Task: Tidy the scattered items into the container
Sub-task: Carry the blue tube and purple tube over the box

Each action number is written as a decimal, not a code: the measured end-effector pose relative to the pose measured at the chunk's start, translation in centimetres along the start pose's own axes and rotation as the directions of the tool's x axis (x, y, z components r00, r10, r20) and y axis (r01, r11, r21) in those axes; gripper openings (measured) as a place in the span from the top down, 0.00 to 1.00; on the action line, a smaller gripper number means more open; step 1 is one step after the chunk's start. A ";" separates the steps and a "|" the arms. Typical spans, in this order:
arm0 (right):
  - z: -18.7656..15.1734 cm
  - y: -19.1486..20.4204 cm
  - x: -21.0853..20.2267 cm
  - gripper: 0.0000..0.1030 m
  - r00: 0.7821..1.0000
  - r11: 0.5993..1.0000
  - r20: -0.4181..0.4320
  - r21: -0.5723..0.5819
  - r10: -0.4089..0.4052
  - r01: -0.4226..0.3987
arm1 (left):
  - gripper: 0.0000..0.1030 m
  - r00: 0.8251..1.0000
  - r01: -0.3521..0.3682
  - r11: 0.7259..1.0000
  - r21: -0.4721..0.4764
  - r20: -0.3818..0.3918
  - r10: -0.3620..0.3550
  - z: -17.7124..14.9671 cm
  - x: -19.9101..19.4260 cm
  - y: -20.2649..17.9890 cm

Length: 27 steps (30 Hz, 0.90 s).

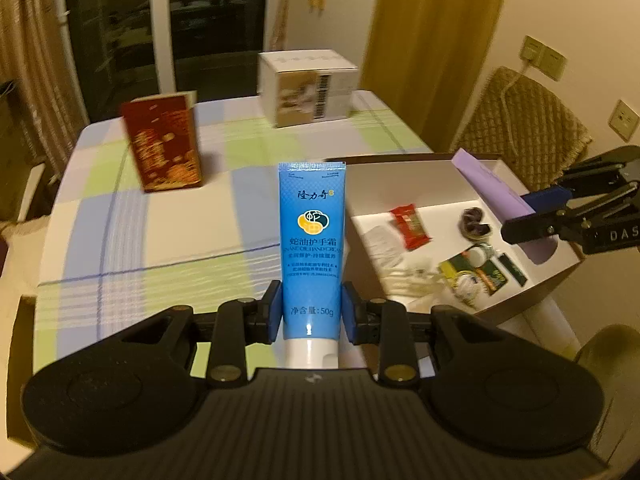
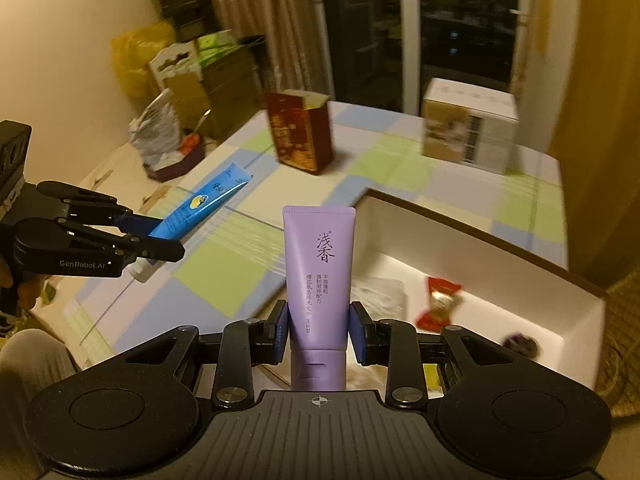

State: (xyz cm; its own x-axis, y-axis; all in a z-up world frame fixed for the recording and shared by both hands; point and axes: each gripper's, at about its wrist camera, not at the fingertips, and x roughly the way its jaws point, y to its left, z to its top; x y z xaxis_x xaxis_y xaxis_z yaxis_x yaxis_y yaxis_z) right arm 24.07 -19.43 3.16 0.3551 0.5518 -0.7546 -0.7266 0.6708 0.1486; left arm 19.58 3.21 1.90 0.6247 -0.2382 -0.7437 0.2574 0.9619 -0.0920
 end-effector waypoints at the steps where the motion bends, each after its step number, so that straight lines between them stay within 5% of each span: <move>1: -0.4 -0.5 -0.5 0.67 1.000 1.000 0.005 0.011 -0.005 0.005 | 0.75 1.000 0.005 1.000 0.010 0.000 -0.005 0.3 0.2 -0.6; 14: -3.5 -5.4 -4.5 0.67 0.996 0.992 0.027 0.098 -0.084 0.081 | 0.75 0.998 0.057 0.994 0.098 -0.025 -0.055 2.5 3.8 -6.8; 27: -5.0 -7.1 -4.0 0.67 0.988 0.980 -0.003 0.130 -0.152 0.151 | 0.75 0.998 0.050 0.986 0.156 -0.056 -0.041 3.2 7.0 -9.2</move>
State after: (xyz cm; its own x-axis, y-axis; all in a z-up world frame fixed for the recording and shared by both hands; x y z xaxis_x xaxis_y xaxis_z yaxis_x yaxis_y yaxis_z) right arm 24.90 -28.89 1.95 0.4592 0.4422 -0.7704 -0.5821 0.8049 0.1151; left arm 23.95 -7.76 -0.32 0.5712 -0.2699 -0.7752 0.4001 0.9162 -0.0242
